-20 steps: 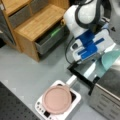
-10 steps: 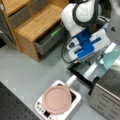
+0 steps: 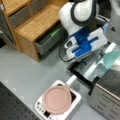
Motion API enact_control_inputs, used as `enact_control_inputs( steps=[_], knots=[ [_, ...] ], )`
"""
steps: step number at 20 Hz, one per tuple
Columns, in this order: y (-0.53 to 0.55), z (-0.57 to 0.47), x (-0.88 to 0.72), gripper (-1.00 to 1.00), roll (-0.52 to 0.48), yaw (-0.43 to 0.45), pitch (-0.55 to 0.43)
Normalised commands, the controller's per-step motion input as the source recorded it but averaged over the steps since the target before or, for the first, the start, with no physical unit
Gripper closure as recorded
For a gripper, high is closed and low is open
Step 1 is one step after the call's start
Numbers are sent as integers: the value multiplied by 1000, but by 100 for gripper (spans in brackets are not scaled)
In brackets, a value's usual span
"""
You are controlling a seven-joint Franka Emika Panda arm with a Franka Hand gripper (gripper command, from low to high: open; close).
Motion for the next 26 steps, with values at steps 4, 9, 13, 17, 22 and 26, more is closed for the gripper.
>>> enact_control_inputs(
  steps=[4, 9, 13, 17, 22, 26],
  knots=[
    [-354, 144, 250, -100, 20, 277, 118],
    [-342, 271, 191, -100, -13, 226, 181],
    [-276, 285, 161, -100, -83, 163, 169],
    [-63, 192, 113, -100, -137, 68, 138],
    [165, 111, 74, -100, -219, -23, 113],
    [208, 159, 49, -100, -346, -94, 120]
  ],
)
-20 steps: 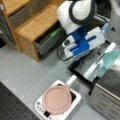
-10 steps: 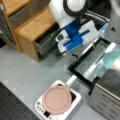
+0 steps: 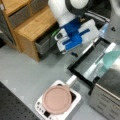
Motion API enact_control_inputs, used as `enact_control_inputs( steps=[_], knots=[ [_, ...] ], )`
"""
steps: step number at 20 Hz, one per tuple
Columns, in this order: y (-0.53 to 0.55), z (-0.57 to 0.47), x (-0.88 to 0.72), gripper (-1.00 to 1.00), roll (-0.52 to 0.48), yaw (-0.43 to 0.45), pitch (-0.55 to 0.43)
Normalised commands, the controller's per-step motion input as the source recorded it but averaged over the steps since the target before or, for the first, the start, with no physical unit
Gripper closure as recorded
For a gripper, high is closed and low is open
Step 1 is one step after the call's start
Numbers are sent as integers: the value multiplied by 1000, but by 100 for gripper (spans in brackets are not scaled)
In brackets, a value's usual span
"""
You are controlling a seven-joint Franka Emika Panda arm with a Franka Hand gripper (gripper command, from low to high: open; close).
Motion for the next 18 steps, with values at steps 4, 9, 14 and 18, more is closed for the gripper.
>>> enact_control_inputs(
  steps=[4, 9, 14, 18],
  knots=[
    [251, 198, -7, -100, -431, -112, 104],
    [260, 144, -73, -100, -416, -83, 44],
    [234, 39, -146, -100, -298, -74, -15],
    [212, -74, -181, -100, -192, -55, -67]
  ],
)
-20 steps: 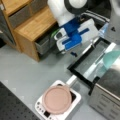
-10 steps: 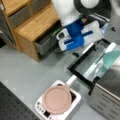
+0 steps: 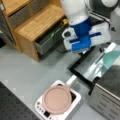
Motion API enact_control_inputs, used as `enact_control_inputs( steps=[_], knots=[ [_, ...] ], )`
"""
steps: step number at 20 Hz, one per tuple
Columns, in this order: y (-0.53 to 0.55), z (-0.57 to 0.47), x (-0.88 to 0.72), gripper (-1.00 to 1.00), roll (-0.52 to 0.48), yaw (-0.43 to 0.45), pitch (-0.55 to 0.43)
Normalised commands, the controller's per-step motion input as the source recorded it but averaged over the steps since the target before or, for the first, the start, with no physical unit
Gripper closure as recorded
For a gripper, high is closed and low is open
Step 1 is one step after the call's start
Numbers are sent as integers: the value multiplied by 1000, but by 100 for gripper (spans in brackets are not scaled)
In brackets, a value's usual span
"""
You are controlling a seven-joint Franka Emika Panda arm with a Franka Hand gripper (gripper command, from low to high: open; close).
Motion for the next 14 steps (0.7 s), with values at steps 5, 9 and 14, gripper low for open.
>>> enact_control_inputs(
  steps=[5, 9, 14],
  knots=[
    [259, -103, -224, -100, -160, -79, -101],
    [276, -101, -264, -100, -149, -134, -126],
    [233, -79, -333, -100, -140, -174, -143]
  ],
)
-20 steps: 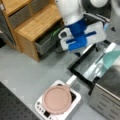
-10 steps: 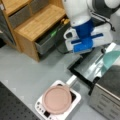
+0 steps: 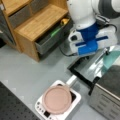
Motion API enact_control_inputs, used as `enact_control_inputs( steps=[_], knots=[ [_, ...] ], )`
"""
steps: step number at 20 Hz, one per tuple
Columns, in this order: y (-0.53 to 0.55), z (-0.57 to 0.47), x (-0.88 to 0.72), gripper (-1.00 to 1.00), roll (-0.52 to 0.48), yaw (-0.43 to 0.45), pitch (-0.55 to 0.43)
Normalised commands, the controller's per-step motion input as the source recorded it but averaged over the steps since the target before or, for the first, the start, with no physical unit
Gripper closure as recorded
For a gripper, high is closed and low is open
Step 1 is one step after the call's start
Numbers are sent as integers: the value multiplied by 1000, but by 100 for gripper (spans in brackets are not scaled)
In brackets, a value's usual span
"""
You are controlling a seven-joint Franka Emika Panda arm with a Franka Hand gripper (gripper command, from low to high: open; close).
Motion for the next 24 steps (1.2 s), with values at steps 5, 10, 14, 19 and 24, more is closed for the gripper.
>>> enact_control_inputs(
  steps=[5, 10, 14, 19, 24],
  knots=[
    [199, -71, -381, -100, -139, -170, -177],
    [222, -107, -334, -100, -142, -180, -191],
    [263, -143, -282, -100, -141, -196, -192],
    [290, -124, -236, -100, -109, -224, -182],
    [274, -110, -196, -100, -107, -250, -161]
  ],
)
